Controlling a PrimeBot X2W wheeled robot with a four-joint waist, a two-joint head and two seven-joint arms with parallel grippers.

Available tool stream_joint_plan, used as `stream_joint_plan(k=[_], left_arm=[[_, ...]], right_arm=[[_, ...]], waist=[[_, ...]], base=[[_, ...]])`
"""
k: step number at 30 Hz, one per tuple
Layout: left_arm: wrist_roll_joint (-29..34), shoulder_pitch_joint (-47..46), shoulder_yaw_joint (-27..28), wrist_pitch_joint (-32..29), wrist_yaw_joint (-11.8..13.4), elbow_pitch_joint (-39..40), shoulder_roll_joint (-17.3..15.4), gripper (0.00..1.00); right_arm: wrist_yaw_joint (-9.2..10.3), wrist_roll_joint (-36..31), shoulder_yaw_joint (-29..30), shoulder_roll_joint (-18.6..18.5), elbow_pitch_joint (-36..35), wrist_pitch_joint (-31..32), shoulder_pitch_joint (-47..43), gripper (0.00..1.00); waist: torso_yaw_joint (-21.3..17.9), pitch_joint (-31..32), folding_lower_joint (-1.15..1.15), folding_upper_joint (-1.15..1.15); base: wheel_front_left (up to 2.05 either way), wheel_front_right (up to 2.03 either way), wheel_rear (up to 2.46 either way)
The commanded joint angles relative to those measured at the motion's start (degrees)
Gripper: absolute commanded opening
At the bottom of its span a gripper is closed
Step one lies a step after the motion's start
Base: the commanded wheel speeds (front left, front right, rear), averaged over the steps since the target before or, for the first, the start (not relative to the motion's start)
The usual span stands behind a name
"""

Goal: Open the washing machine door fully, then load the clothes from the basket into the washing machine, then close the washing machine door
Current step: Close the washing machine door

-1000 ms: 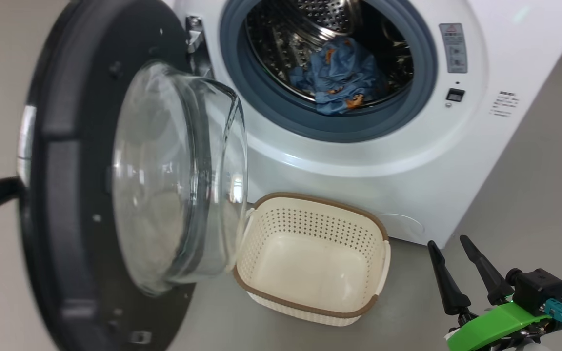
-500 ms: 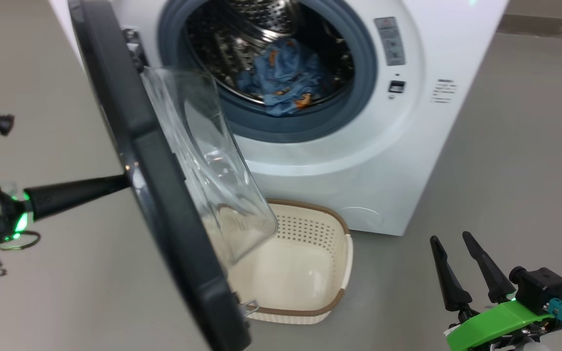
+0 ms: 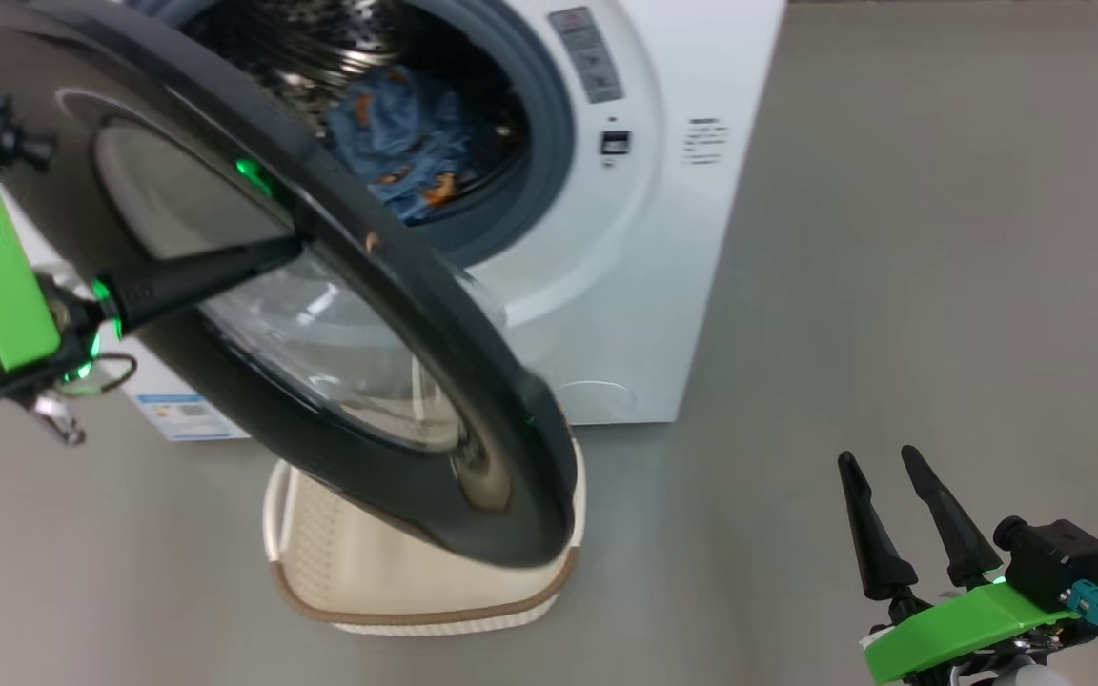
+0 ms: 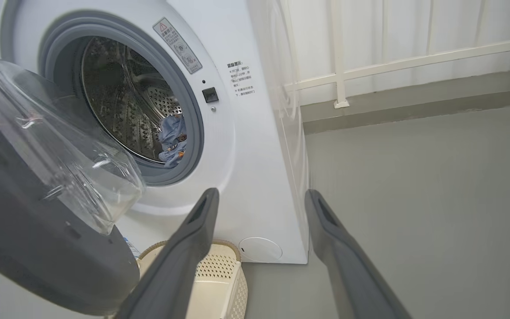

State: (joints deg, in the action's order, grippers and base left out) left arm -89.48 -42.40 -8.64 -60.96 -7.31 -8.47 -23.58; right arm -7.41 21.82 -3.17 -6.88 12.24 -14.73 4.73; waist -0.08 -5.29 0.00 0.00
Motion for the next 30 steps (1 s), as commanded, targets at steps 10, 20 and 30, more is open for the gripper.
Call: stream_joint_plan(k=[10,20,30], left_arm=[[3.65,-5.65,2.81,7.88,-0.18,-1.51,-1.05,0.00],[2.49,-0.73,3.03,9.72,-0.18,0.59,-3.18,0.00],[4.22,10.64,2.95,13.54,-0.18,4.99,-6.30,0.51]], right_arm=[[-0.08,-0.13,-0.65,0.80,-1.81,-0.27,1.95,1.00],[-0.08,-0.20,-0.19,0.61,-1.59,-0.27,0.91,1.00],[-0.08,0.03,-0.64,-0.12,-1.24,-0.27,-0.26,1.00]], waist=[[-5.89,-2.11,0.00,0.00],[-4.18,-0.29,0.00,0.00],[-1.91,1.94,0.00,0.00]], base=[[0.00,0.00,0.00],[0.00,0.00,0.00],[0.00,0.00,0.00]])
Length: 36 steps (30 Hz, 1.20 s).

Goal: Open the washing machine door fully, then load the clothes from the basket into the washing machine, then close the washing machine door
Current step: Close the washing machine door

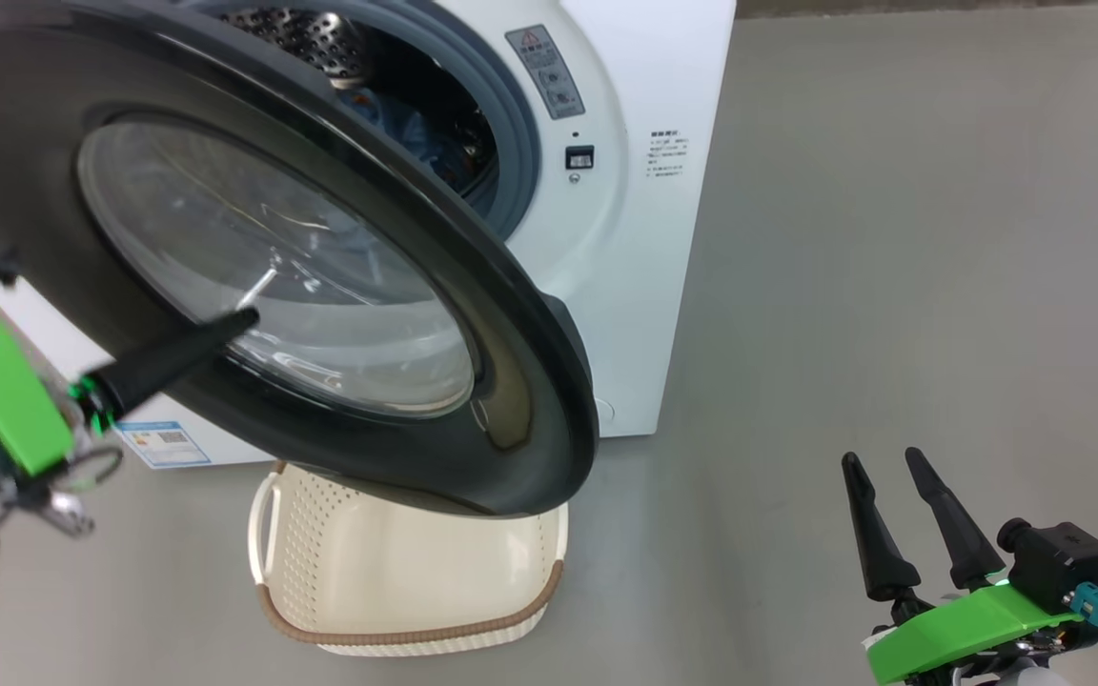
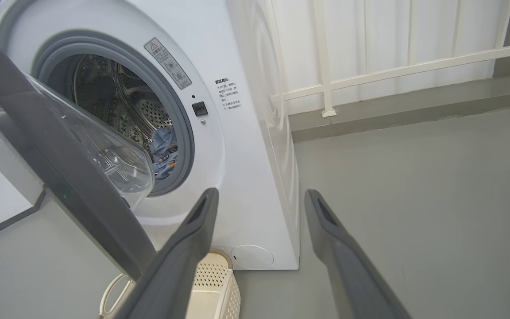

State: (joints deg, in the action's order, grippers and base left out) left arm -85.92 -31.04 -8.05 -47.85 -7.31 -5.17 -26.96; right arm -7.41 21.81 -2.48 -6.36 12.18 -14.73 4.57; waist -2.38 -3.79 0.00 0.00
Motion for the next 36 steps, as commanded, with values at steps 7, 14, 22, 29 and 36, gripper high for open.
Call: stream_joint_plan(k=[7,14,22,29,36], left_arm=[[2.86,7.29,1.73,6.40,-0.18,4.96,-4.84,1.00],[4.40,15.38,0.92,15.70,-0.18,5.61,-6.17,1.00],[6.24,22.37,-1.97,28.08,-0.18,3.65,-7.54,1.00],[9.51,26.65,-7.53,41.01,-0.18,0.15,-9.71,1.00],[12.79,27.43,-13.61,55.16,-0.18,-4.44,-10.77,1.00]], right_arm=[[-0.08,0.24,-1.62,-1.05,-1.23,-0.27,-0.64,1.00],[-0.08,0.38,-1.13,-1.44,-1.38,-0.27,-1.33,1.00],[-0.08,0.35,-0.59,-1.90,-1.45,-0.27,-1.76,1.00],[-0.08,0.35,-0.33,-2.29,-1.26,-0.27,-2.16,1.00],[-0.08,0.30,-0.06,-2.44,-1.27,-0.27,-2.33,1.00]], waist=[[0.41,1.03,0.00,0.00],[-0.21,0.98,0.00,0.00],[-1.77,0.81,0.00,0.00],[-3.74,1.05,0.00,0.00],[-5.14,1.14,0.00,0.00]], base=[[0.00,0.00,0.00],[0.00,0.00,0.00],[0.00,0.00,0.00],[0.00,0.00,0.00],[0.00,0.00,0.00]])
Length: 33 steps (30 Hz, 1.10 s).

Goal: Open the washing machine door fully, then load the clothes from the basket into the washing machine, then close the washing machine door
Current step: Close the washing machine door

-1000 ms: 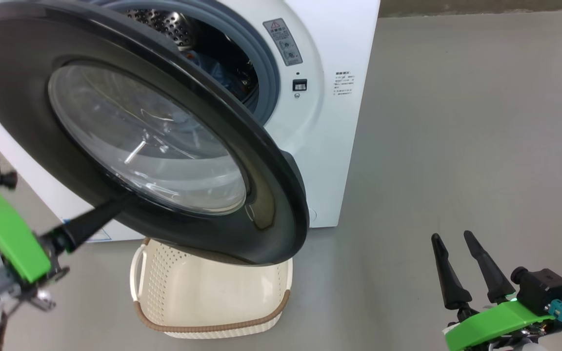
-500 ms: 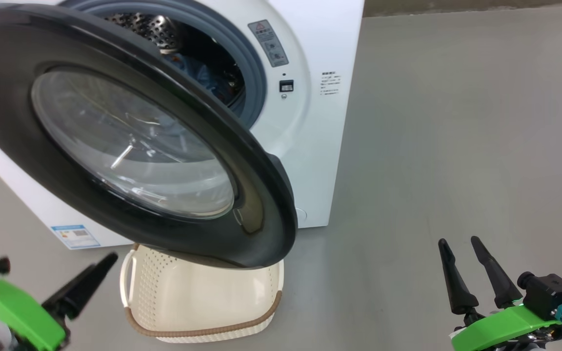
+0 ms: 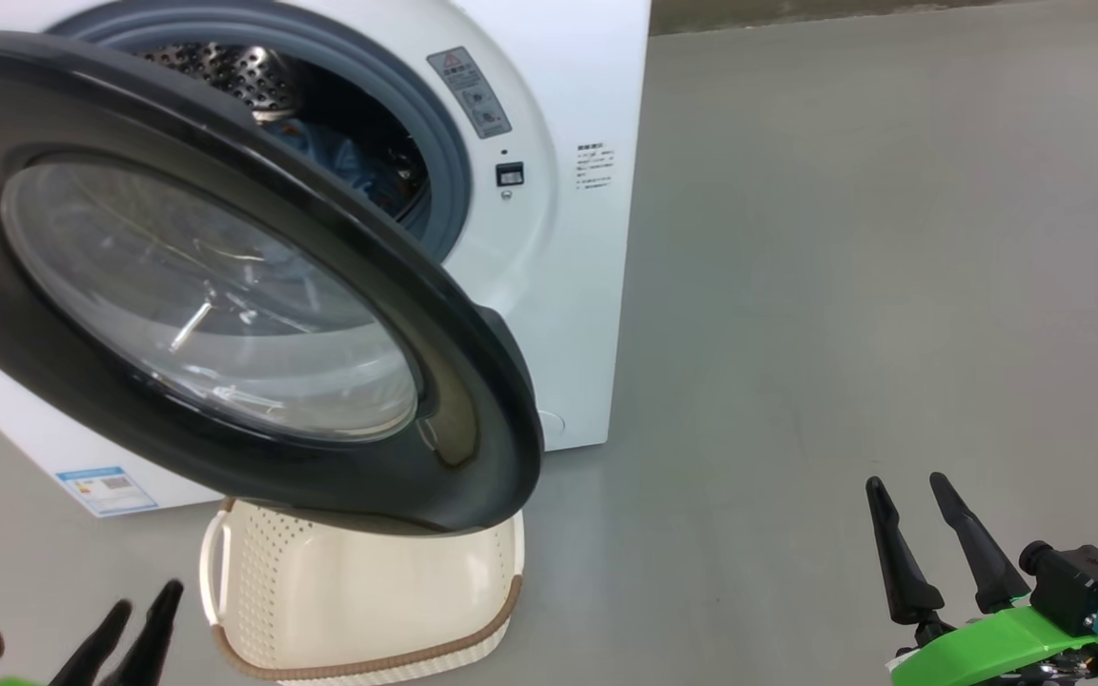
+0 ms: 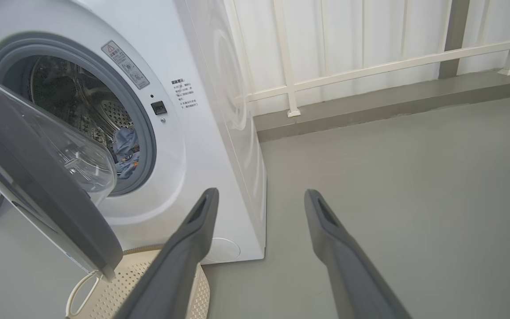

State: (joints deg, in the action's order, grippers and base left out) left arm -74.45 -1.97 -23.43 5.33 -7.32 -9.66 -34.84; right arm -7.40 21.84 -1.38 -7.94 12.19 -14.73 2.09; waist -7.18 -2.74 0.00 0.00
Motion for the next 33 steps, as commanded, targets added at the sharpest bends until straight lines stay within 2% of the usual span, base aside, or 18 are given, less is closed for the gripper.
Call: stream_joint_plan(k=[1,2,6,12,24,33], left_arm=[[2.22,-1.75,0.62,3.96,-0.17,-0.77,-3.07,1.00],[4.30,-2.26,-1.16,7.29,-0.17,-2.66,-3.28,1.00],[7.77,-3.66,-1.31,9.51,-0.17,-6.35,-1.86,1.00],[19.34,-3.44,8.10,9.64,-0.17,-6.23,3.50,1.00],[38.23,-0.07,18.23,9.66,-0.17,-0.20,11.12,1.00],[45.25,2.66,22.11,9.66,-0.17,1.80,16.20,1.00]], right_arm=[[-0.09,0.26,-1.12,-0.84,-1.26,-0.27,0.15,1.00],[-0.09,0.27,-1.11,-0.88,-1.21,-0.27,0.13,1.00],[-0.09,0.35,-1.01,-1.04,-1.04,-0.27,0.09,1.00],[-0.09,0.46,-0.56,-1.27,-1.06,-0.27,0.09,1.00],[-0.09,0.45,-0.20,-1.50,-1.14,-0.27,0.13,1.00],[-0.09,0.40,-0.09,-1.62,-0.98,-0.27,-0.05,1.00]], waist=[[-0.49,0.12,0.00,0.00],[-0.75,0.24,0.00,0.00],[-1.05,0.55,0.00,0.00],[-1.23,0.85,0.00,0.00],[-1.49,0.96,0.00,0.00],[-1.69,0.91,0.00,0.00]], base=[[0.00,0.00,0.00],[0.00,0.00,0.00],[0.00,0.00,0.00],[0.00,0.00,0.00],[0.00,0.00,0.00],[0.00,0.00,0.00]])
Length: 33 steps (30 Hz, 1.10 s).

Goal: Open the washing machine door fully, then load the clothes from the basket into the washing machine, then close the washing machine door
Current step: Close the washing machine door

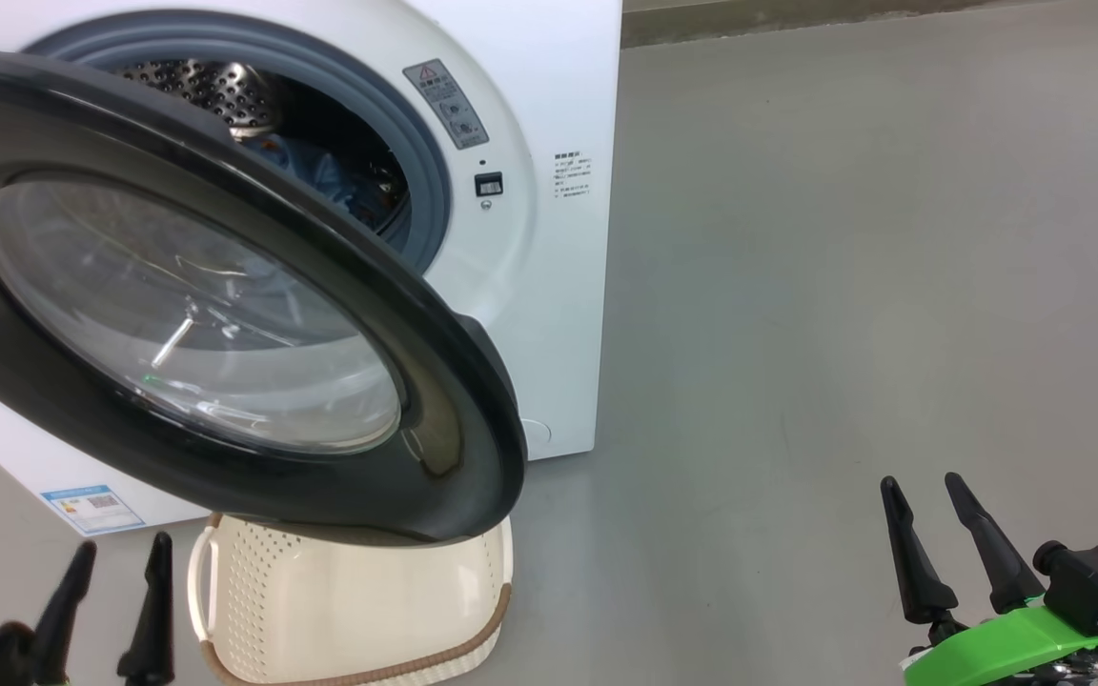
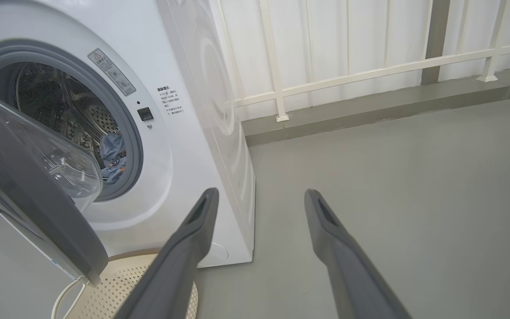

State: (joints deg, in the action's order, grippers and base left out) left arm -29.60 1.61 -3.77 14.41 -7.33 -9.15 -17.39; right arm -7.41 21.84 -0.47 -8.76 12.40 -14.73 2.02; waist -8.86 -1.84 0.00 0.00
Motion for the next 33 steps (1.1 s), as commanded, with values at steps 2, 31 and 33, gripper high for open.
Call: stream_joint_plan(k=[2,31,33], left_arm=[[0.72,-0.28,2.90,0.59,-0.15,0.51,-0.19,1.00],[3.31,0.00,6.34,0.59,-0.15,3.46,4.46,1.00],[3.52,0.25,6.47,0.59,-0.15,4.00,5.21,1.00]], right_arm=[[-0.08,0.37,-1.03,-0.75,-1.05,-0.27,-0.12,1.00],[-0.08,0.46,-2.74,-1.18,-1.05,-0.27,4.09,0.00],[-0.08,0.73,-3.72,-1.29,-1.29,-0.27,5.97,0.00]], waist=[[-0.08,0.04,0.00,0.00],[2.41,-0.22,0.00,0.00],[3.00,-0.15,0.00,0.00]], base=[[0.00,0.00,0.00],[0.00,0.00,0.00],[0.00,0.00,0.00]])
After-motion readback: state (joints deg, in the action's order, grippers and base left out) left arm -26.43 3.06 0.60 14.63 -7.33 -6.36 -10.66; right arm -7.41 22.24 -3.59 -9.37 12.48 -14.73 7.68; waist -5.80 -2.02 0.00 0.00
